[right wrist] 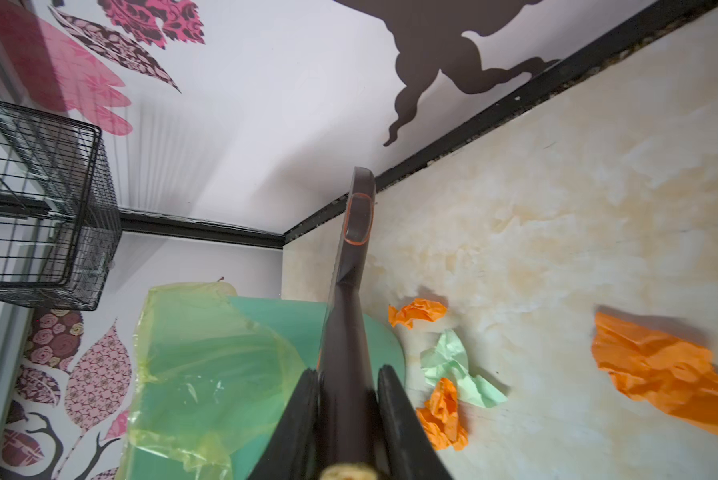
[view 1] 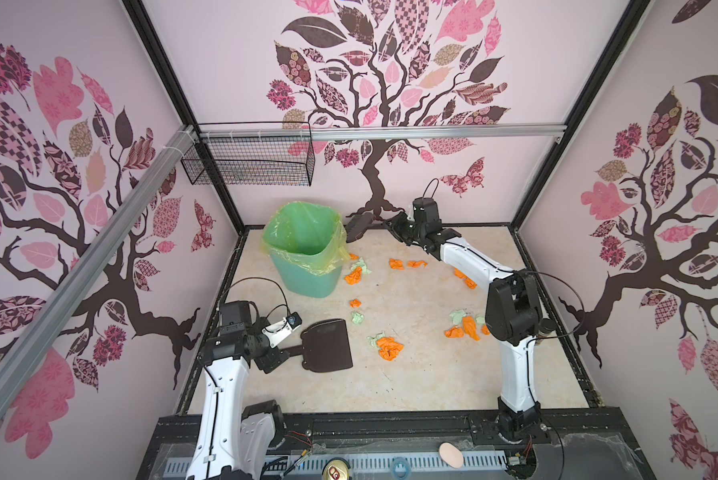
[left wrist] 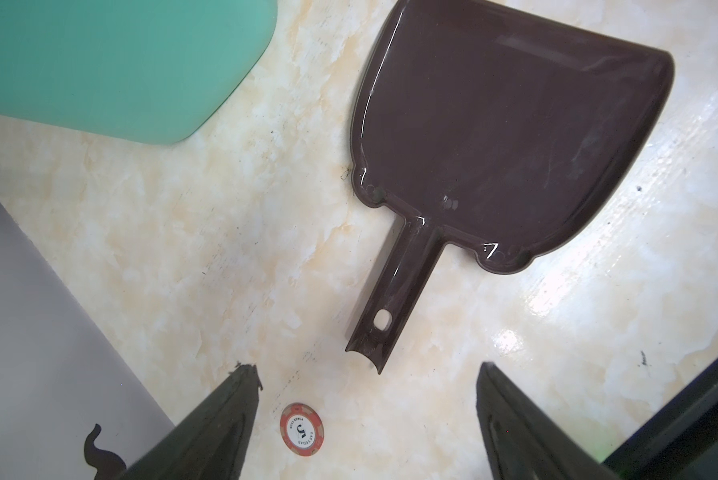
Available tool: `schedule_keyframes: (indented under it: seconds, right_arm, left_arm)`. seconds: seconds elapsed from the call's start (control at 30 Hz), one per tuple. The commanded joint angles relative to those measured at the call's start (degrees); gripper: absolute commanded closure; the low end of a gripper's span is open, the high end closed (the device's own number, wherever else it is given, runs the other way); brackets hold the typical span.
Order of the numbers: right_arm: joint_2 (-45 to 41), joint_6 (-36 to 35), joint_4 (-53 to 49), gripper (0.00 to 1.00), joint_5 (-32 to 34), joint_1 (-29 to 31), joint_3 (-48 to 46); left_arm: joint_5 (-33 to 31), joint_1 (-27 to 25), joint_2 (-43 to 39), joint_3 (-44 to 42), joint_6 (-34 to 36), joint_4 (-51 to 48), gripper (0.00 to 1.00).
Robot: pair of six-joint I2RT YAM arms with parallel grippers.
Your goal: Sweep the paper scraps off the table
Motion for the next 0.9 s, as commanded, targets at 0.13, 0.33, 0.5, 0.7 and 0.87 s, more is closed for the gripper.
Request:
schedule_keyframes:
  seconds: [0.13,0.33,0.5,0.7,0.87]
  right_arm:
    - [8.76,-2.91,-6.59,1.0,1.09,3.05,10.79]
    - [10.38,-5.22,-8.52,1.0,1.68,4.34,9.42]
    - [5.78,-7.11,-6.29,1.0,2.59,4.46,-0.14]
    - [-2.45,-11.05,-5.39,1.0,3.84,4.04,-12.95]
    - [-11.45,-13.82,-4.96,1.0,2.98,2.32,-25.64]
  left_arm:
    - [2.35,0.3,0.2,-0.67,-1.05,-0.84,0.15]
    - [2.16,0.34,-1.13,-1.13,-0.71,-0.7,0.15]
    - [2.24,0.34,-0.53,-1.05,-0.72,-0.63,0.16]
    - [2.68,0.31,0.11,-0.9,-0.81,-0.2,0.16]
    - [2.69,0.33,0.23,-0.51,-0.66,-0.86,0.16]
